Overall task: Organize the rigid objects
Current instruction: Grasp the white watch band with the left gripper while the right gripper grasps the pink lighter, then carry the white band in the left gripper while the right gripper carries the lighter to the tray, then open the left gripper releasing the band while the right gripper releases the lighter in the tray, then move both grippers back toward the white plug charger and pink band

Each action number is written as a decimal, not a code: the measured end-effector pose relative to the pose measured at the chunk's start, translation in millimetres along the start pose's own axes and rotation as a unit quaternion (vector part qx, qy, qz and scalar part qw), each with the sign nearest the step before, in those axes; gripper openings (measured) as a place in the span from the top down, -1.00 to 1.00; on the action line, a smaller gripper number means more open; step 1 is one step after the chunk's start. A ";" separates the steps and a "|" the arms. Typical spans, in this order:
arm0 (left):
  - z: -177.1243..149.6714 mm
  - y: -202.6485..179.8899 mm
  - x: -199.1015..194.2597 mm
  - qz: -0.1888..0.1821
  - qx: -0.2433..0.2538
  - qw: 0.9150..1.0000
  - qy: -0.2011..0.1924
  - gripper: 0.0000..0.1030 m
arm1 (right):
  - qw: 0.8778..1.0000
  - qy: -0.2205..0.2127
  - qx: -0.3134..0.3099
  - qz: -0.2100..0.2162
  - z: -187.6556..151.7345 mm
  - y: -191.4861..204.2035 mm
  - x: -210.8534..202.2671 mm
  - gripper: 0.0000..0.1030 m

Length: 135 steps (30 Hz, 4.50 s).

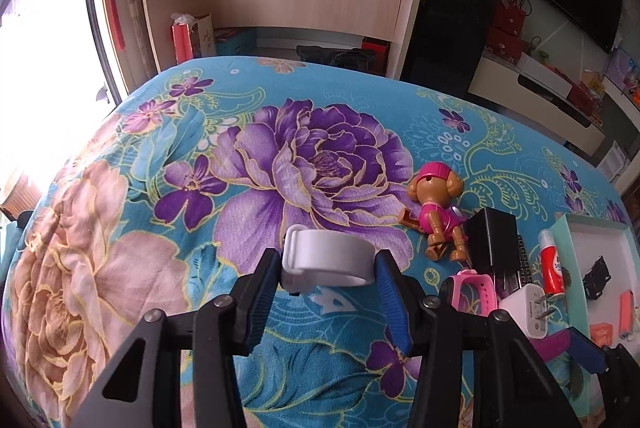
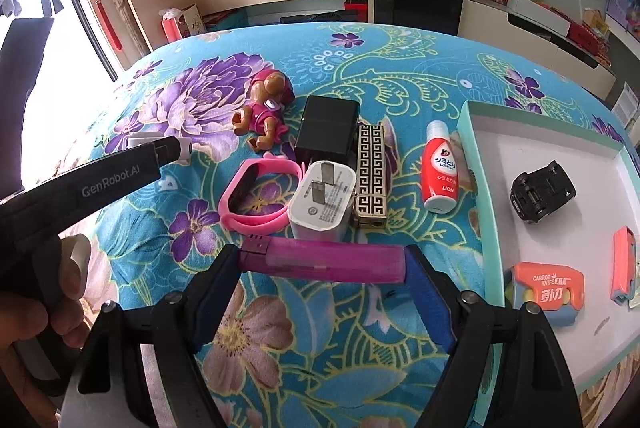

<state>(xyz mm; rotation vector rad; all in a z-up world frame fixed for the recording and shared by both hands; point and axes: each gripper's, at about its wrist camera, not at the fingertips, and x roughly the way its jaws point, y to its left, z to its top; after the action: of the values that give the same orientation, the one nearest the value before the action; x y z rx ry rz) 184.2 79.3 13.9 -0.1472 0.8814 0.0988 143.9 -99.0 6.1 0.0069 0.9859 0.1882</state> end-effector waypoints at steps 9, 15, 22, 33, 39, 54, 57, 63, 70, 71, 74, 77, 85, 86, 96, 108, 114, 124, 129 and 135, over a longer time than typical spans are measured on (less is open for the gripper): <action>7.3 -10.7 -39.1 -0.007 0.011 0.999 -0.050 0.01 | 0.999 -0.043 0.023 -0.002 8.9 -16.6 -25.4 -0.59; 8.8 -28.1 -54.8 -0.012 0.032 0.997 -0.068 0.01 | 0.997 -0.056 0.046 -0.011 11.9 -36.6 -34.7 -0.59; 10.4 -54.9 -72.1 -0.046 0.047 0.994 -0.089 0.01 | 0.994 -0.069 0.077 -0.029 12.7 -66.8 -44.3 -0.59; -3.2 -138.2 -78.3 -0.132 0.106 0.982 -0.077 0.01 | 0.987 -0.070 0.128 -0.070 4.2 -126.2 -53.7 -0.60; -16.4 -179.5 -72.0 -0.148 0.141 0.977 -0.062 0.01 | 0.979 -0.074 0.160 -0.097 -3.6 -159.2 -59.9 -0.60; -47.9 -247.4 -49.4 -0.174 0.195 0.965 -0.025 0.01 | 0.955 -0.086 0.238 -0.154 -25.9 -225.2 -78.8 -0.60; -52.1 -255.0 -45.2 -0.176 0.202 0.963 -0.020 0.01 | 0.954 -0.088 0.240 -0.154 -27.8 -228.6 -80.7 -0.60; -58.6 -262.1 -40.3 -0.175 0.212 0.961 -0.019 0.01 | 0.954 -0.086 0.245 -0.152 -29.9 -232.6 -79.5 -0.60; -59.8 -261.7 -39.9 -0.174 0.215 0.961 -0.023 -0.01 | 0.954 -0.086 0.245 -0.148 -30.1 -232.3 -80.3 -0.60; -59.7 -261.5 -39.6 -0.174 0.215 0.961 -0.023 -0.01 | 0.955 -0.084 0.244 -0.149 -30.3 -232.1 -79.8 -0.60; -59.8 -260.9 -37.5 -0.169 0.213 0.962 -0.018 -0.06 | 0.955 -0.084 0.242 -0.149 -30.5 -231.8 -79.2 -0.60; -61.5 -260.3 -33.3 -0.158 0.216 0.963 -0.012 -0.11 | 0.955 -0.081 0.246 -0.146 -31.4 -233.6 -76.7 -0.60; -61.6 -257.4 -34.0 -0.154 0.212 0.965 -0.012 -0.28 | 0.955 -0.073 0.245 -0.148 -32.6 -236.0 -72.8 -0.60; -61.5 -257.3 -34.1 -0.153 0.213 0.965 -0.013 -0.30 | 0.955 -0.072 0.245 -0.149 -32.6 -236.4 -72.3 -0.60; -59.3 -246.8 -32.9 -0.137 0.199 0.970 -0.014 -0.59 | 0.953 -0.073 0.244 -0.163 -33.6 -239.2 -74.0 -0.61; -42.1 -222.5 -44.2 -0.124 0.143 0.981 -0.047 -0.87 | 0.956 -0.077 0.232 -0.165 -30.6 -234.5 -76.0 -0.61; -35.7 -207.8 -42.2 -0.104 0.112 0.987 -0.051 -1.00 | 0.958 -0.075 0.222 -0.164 -28.6 -229.8 -74.8 -0.61; -31.9 -186.9 -29.4 -0.059 0.065 0.996 -0.036 -1.00 | 0.963 -0.082 0.195 -0.167 -23.6 -219.1 -73.6 -0.83; -31.2 -178.1 -24.7 -0.034 0.046 0.998 -0.031 -1.00 | 0.962 -0.093 0.185 -0.178 -21.9 -214.7 -75.7 -0.98; -29.3 -169.8 -21.4 -0.027 0.028 0.999 -0.026 -1.00 | 0.962 -0.093 0.189 -0.176 -22.2 -216.1 -75.4 -0.98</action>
<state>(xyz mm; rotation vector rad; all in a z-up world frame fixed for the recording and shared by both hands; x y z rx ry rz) 173.3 -93.5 27.0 -0.1159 0.8265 0.0266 118.5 -325.4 36.5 0.1943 0.8082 -0.3240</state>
